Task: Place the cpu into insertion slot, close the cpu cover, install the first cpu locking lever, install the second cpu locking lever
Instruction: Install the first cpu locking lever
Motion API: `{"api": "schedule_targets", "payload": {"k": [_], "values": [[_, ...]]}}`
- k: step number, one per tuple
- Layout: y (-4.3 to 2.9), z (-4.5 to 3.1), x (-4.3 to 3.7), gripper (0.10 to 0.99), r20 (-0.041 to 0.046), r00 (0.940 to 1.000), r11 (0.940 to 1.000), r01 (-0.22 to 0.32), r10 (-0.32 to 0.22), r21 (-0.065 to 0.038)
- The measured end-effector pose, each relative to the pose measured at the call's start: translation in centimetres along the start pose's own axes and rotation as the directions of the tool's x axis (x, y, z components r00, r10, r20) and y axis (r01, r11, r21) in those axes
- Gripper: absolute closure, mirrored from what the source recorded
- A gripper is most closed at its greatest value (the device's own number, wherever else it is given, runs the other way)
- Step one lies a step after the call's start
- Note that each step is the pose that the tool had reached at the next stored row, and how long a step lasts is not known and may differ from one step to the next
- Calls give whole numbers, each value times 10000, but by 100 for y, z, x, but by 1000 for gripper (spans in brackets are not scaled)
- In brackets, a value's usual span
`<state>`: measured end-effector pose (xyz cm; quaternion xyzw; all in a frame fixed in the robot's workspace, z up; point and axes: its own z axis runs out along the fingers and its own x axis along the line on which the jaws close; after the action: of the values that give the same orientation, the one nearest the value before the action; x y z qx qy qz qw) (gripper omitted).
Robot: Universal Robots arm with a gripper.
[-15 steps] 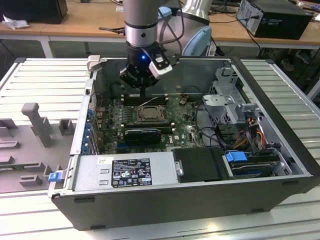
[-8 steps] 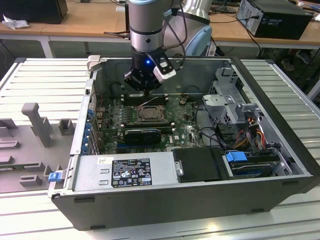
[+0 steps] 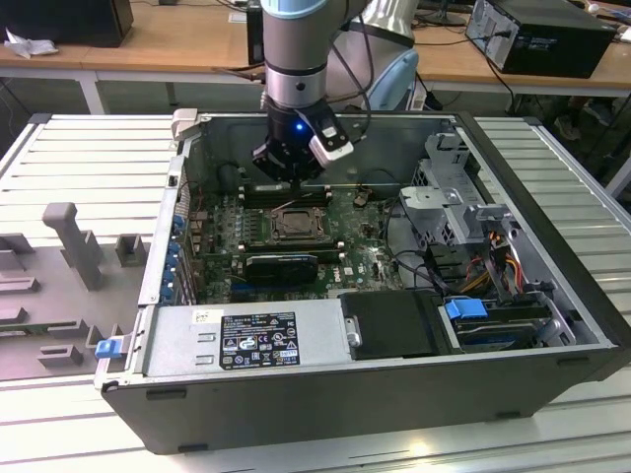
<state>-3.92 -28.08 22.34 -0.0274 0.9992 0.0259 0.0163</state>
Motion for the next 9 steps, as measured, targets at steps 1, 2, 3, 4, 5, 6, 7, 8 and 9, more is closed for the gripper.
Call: {"api": "schedule_targets", "payload": {"k": [1,2,3,4,5,6,7,8,9], "values": [[6,11,-25,980,-2,10000,10000,0,0,0],[9,18,-38,980,-3,10000,10000,0,0,-1],[13,37,-66,980,-4,10000,10000,1,-1,-3],[16,49,-77,980,-4,10000,10000,-1,1,-2],[18,61,-87,980,-4,10000,10000,0,0,-2],[21,79,-97,980,-4,10000,10000,0,0,-3],[23,93,-106,980,-5,10000,10000,-1,1,-3],[25,103,-114,980,-5,10000,10000,0,0,-3],[28,120,-127,980,-5,10000,10000,-1,1,-3]]}}
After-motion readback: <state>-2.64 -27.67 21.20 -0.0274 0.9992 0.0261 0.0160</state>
